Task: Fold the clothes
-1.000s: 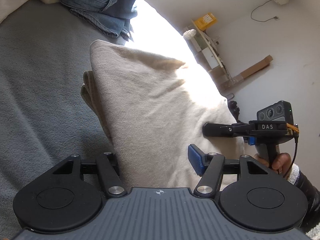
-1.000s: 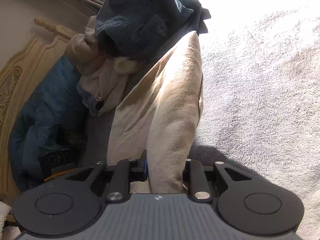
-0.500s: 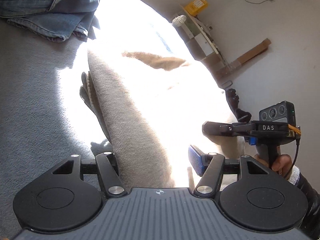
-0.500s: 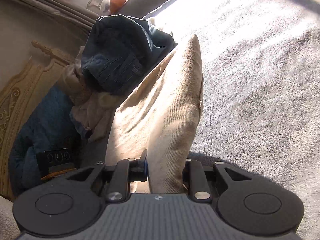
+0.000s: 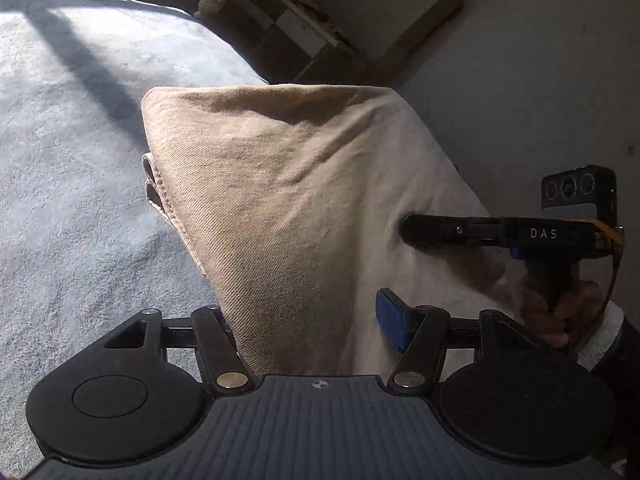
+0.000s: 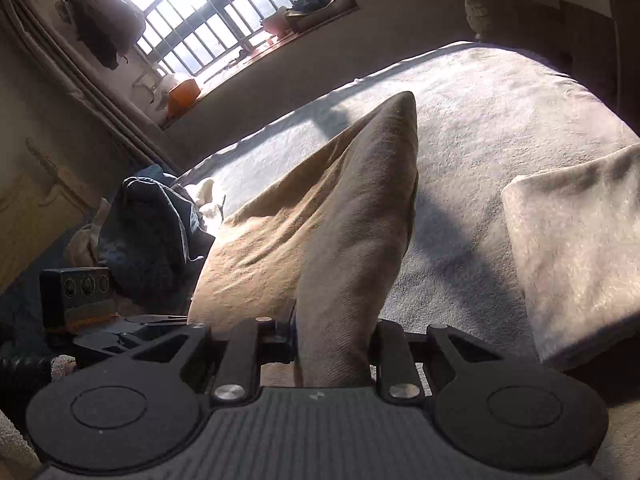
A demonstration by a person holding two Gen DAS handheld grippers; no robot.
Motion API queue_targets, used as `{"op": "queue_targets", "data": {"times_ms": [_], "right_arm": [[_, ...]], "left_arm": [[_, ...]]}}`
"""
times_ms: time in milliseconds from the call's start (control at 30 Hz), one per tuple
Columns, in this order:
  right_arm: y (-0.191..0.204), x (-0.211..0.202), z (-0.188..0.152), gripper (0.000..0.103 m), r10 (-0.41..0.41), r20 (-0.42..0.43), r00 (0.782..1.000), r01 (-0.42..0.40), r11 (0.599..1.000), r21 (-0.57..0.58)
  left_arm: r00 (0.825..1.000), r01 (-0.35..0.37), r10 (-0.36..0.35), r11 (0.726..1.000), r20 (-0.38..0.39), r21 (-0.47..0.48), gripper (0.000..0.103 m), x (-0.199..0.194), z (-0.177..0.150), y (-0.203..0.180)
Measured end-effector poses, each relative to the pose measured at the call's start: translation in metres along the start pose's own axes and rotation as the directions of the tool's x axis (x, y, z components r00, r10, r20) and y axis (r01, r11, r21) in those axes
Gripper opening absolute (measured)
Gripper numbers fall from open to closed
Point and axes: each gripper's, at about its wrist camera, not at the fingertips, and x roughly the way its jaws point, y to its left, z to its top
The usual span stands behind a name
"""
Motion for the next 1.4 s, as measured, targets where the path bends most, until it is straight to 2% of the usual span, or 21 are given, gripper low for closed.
{"op": "queue_targets", "data": {"times_ms": [100, 200, 333, 433, 767, 833, 900, 967, 1000, 1133, 1167, 1233, 1267, 1367, 1400], "right_arm": [[-0.045, -0.017, 0.03, 0.023, -0.083, -0.022, 0.996, 0.083, 0.996, -0.019], [-0.087, -0.026, 0.053, 0.023, -0.119, -0.038, 0.992, 0.118, 0.993, -0.028], [-0.14, -0.031, 0.072, 0.023, -0.129, -0.035, 0.991, 0.128, 0.991, -0.039], [-0.176, -0.032, 0.078, 0.023, -0.097, -0.031, 0.995, 0.097, 0.995, -0.019], [-0.259, -0.006, 0.06, 0.023, -0.017, -0.006, 1.0, 0.017, 1.0, -0.017], [-0.276, 0.009, 0.052, 0.024, -0.06, -0.012, 0.998, 0.06, 0.998, 0.002], [-0.29, 0.022, 0.044, 0.031, -0.101, -0.01, 0.995, 0.101, 0.995, 0.024], [-0.295, 0.023, 0.037, 0.035, -0.104, 0.022, 0.994, 0.103, 0.994, 0.031], [-0.297, 0.022, 0.034, 0.043, -0.106, 0.042, 0.994, 0.104, 0.994, 0.036], [-0.313, 0.009, 0.029, 0.053, -0.124, 0.097, 0.987, 0.11, 0.984, 0.141], [-0.318, 0.0, 0.028, 0.056, -0.123, 0.126, 0.984, 0.1, 0.98, 0.172], [-0.33, -0.018, 0.025, 0.06, -0.121, 0.188, 0.975, 0.076, 0.97, 0.229], [-0.333, -0.016, 0.027, 0.064, -0.117, 0.185, 0.976, 0.07, 0.967, 0.245], [-0.342, -0.007, 0.036, 0.065, -0.105, 0.158, 0.982, 0.056, 0.957, 0.284], [-0.345, -0.004, 0.038, 0.065, -0.1, 0.15, 0.984, 0.052, 0.953, 0.297]], "left_arm": [[0.999, 0.048, -0.048, 0.995, 0.006, -0.085, 0.061, 0.055, 0.019, -0.017], [0.999, 0.048, -0.048, 0.993, 0.008, -0.107, 0.061, 0.101, 0.033, -0.029], [0.999, 0.039, -0.04, 0.994, -0.008, -0.104, 0.061, 0.146, 0.051, -0.038], [0.999, 0.028, -0.03, 0.996, -0.026, -0.088, 0.061, 0.172, 0.061, -0.043], [0.995, -0.08, 0.081, 0.997, -0.061, 0.022, 0.061, 0.215, 0.048, -0.043], [0.991, -0.119, 0.121, 0.992, -0.061, 0.041, 0.061, 0.226, 0.046, -0.036], [0.989, -0.143, 0.143, 0.99, -0.043, 0.017, 0.061, 0.226, 0.043, -0.026], [0.989, -0.145, 0.145, 0.989, -0.035, -0.004, 0.064, 0.229, 0.042, -0.021], [0.989, -0.142, 0.141, 0.99, -0.034, -0.009, 0.066, 0.232, 0.045, -0.021], [0.991, -0.132, 0.132, 0.99, -0.019, -0.052, 0.069, 0.227, 0.048, -0.017], [0.991, -0.131, 0.13, 0.989, -0.018, -0.065, 0.069, 0.225, 0.05, -0.016], [0.994, -0.108, 0.108, 0.989, -0.004, -0.105, 0.07, 0.228, 0.078, -0.003], [0.994, -0.105, 0.105, 0.987, -0.006, -0.12, 0.071, 0.23, 0.083, 0.002], [0.993, -0.121, 0.12, 0.982, -0.017, -0.148, 0.071, 0.239, 0.094, 0.011], [0.99, -0.141, 0.14, 0.979, -0.021, -0.148, 0.066, 0.245, 0.097, 0.013]]}}
